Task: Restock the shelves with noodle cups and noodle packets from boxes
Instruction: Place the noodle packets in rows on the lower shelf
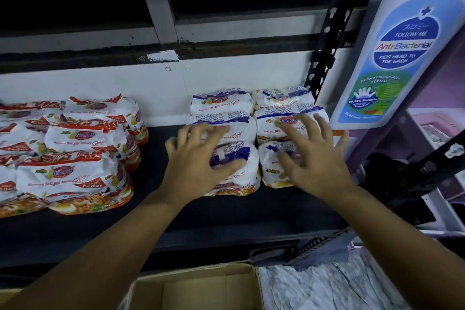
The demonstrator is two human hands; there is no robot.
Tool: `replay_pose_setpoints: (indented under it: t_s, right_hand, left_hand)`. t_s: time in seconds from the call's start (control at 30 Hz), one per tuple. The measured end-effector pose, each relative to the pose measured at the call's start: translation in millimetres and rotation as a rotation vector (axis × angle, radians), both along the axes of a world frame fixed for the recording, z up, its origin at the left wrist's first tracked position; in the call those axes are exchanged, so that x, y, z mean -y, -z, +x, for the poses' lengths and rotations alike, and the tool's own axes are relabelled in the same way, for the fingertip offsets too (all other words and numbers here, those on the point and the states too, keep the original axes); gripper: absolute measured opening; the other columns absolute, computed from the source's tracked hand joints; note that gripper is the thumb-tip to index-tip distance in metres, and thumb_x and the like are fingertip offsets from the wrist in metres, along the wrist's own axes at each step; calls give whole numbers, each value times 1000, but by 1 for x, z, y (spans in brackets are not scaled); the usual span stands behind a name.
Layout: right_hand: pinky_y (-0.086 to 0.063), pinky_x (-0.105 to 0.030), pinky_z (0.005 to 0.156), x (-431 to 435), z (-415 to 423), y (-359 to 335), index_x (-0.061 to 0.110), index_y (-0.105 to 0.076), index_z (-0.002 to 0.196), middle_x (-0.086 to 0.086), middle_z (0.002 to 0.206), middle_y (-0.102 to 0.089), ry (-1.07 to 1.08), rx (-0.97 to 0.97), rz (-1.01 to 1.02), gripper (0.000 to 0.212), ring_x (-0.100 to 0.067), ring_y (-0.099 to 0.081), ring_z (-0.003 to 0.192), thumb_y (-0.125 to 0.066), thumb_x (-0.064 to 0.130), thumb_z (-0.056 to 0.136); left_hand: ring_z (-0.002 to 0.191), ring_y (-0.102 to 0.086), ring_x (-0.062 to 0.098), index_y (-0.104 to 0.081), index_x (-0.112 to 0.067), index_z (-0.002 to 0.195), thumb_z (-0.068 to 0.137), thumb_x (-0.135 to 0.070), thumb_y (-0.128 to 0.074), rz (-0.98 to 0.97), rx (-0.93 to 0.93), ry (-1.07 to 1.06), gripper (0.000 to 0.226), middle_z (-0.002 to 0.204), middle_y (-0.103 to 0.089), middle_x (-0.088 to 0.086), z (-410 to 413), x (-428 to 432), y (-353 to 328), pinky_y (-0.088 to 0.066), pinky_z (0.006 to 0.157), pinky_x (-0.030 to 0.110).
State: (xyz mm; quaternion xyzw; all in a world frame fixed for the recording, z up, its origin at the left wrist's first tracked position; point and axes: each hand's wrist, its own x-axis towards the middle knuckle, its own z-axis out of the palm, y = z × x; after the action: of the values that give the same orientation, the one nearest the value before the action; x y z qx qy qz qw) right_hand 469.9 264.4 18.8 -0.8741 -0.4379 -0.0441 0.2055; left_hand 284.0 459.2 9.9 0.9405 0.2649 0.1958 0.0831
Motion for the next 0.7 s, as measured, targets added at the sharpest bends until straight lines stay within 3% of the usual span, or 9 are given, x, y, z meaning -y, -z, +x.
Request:
replay_pose_setpoints:
  t_s: [0.13,0.3,0.5,0.63,0.7]
  right_hand:
    - [-25,-75,109,-29,19,-13,51,-34,149,6,164,-20,36,54,-68,58,-35,-17,151,-54,59,94]
    - [-18,-79,110,-66,45,-18,57,-24,150,5,168,-9,68,-146,-339,69,-39,-2,154,-58,66,90]
    - [-36,-67,105,-75,49,-19,53,-31,148,-1,156,-30,74,-149,-363,72,-41,-19,146,-63,68,86]
    - [-39,-62,99,-72,46,-16,53,-34,146,0,154,-33,112,-125,-323,64,-37,-23,143,-62,63,89]
    - [-38,-61,101,-71,45,-14,52,-33,147,1,155,-32,115,-126,-312,64,-37,-21,145,-61,63,91]
  left_hand:
    - [142,-26,23,-40,-51,147,84,-82,-53,-249,87,-166,72,147,-35,-4,22,-28,-25,-30,114,53]
    - [113,-58,24,-36,-50,146,71,-82,-71,-637,-128,-212,89,132,-36,1,42,-58,-29,-49,96,36]
    - [102,-66,19,-47,-44,126,43,-94,-67,-612,-132,-181,99,120,-62,0,53,-70,-13,-57,94,42]
    - [94,-66,13,-49,-36,124,59,-84,-76,-607,-90,-141,85,116,-65,-2,55,-67,-13,-56,80,33]
    - [95,-66,12,-48,-36,123,61,-82,-78,-598,-72,-137,83,116,-65,-3,55,-67,-10,-56,81,33]
